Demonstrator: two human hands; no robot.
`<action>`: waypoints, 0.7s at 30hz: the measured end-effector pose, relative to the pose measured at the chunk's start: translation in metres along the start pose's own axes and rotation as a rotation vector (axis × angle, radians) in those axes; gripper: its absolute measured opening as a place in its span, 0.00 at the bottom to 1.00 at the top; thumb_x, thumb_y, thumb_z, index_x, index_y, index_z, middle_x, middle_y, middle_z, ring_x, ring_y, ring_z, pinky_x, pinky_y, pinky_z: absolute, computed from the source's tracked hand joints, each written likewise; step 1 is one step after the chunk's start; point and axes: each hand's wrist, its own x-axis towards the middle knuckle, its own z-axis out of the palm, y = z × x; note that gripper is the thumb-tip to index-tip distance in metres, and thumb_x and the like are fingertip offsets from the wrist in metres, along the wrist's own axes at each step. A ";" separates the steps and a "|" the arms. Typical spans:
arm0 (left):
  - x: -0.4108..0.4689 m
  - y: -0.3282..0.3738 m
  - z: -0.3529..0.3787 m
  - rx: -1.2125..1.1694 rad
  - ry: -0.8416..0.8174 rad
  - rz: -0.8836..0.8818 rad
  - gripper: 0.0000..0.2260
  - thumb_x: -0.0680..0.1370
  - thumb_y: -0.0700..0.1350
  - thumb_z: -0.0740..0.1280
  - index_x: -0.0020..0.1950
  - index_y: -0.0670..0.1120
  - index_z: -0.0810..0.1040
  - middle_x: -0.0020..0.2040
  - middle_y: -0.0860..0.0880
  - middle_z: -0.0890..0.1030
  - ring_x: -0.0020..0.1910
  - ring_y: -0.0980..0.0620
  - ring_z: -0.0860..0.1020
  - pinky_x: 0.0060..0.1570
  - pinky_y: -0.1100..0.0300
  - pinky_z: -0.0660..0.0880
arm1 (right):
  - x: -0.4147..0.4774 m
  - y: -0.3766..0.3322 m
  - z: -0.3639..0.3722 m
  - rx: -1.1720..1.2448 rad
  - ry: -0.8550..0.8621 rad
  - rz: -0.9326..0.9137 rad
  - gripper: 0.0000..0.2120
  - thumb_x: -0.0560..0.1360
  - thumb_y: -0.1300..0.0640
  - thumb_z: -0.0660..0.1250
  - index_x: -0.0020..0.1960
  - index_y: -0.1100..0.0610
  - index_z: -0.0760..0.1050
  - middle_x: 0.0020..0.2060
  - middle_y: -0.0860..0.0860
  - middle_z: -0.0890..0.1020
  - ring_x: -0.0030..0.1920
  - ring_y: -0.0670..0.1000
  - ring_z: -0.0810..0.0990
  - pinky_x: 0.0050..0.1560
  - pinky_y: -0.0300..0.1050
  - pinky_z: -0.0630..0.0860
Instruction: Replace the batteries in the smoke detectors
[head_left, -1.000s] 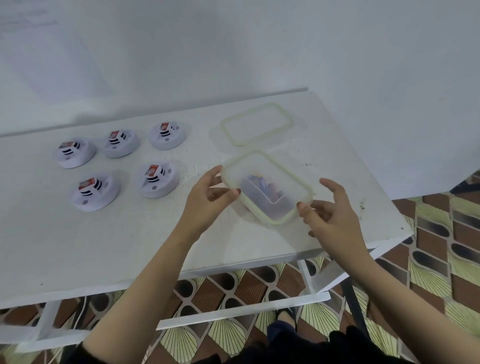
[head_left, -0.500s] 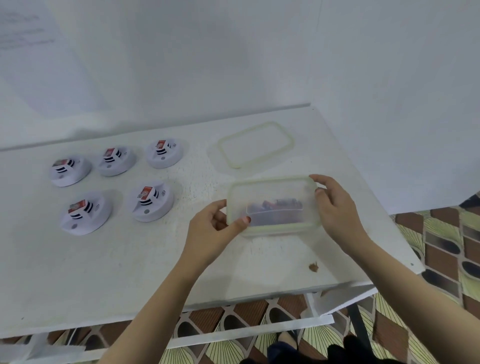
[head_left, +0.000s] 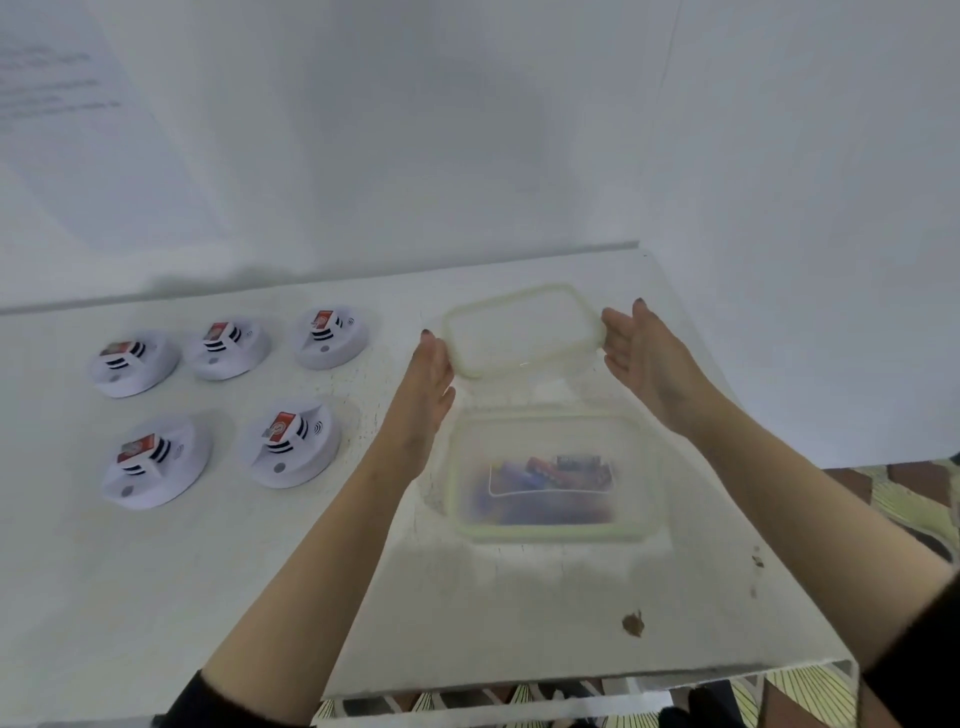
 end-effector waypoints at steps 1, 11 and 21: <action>0.003 0.001 0.000 0.001 -0.005 0.008 0.28 0.83 0.58 0.44 0.79 0.46 0.50 0.79 0.51 0.57 0.77 0.54 0.57 0.74 0.55 0.55 | 0.001 0.000 0.001 -0.009 -0.013 0.005 0.28 0.82 0.44 0.43 0.76 0.59 0.54 0.75 0.53 0.61 0.74 0.50 0.61 0.73 0.45 0.57; 0.015 0.004 -0.005 0.069 -0.013 0.025 0.26 0.84 0.57 0.45 0.79 0.46 0.50 0.78 0.52 0.57 0.76 0.54 0.58 0.72 0.57 0.56 | -0.019 0.006 0.003 -0.128 0.001 -0.018 0.26 0.82 0.45 0.44 0.76 0.55 0.54 0.74 0.48 0.62 0.73 0.46 0.62 0.71 0.40 0.58; -0.015 0.062 -0.025 0.121 0.186 0.417 0.25 0.79 0.50 0.58 0.76 0.45 0.62 0.75 0.47 0.66 0.75 0.51 0.63 0.70 0.60 0.62 | -0.048 -0.060 -0.001 -0.102 0.132 -0.452 0.22 0.80 0.46 0.50 0.71 0.52 0.65 0.70 0.49 0.69 0.69 0.48 0.69 0.69 0.47 0.65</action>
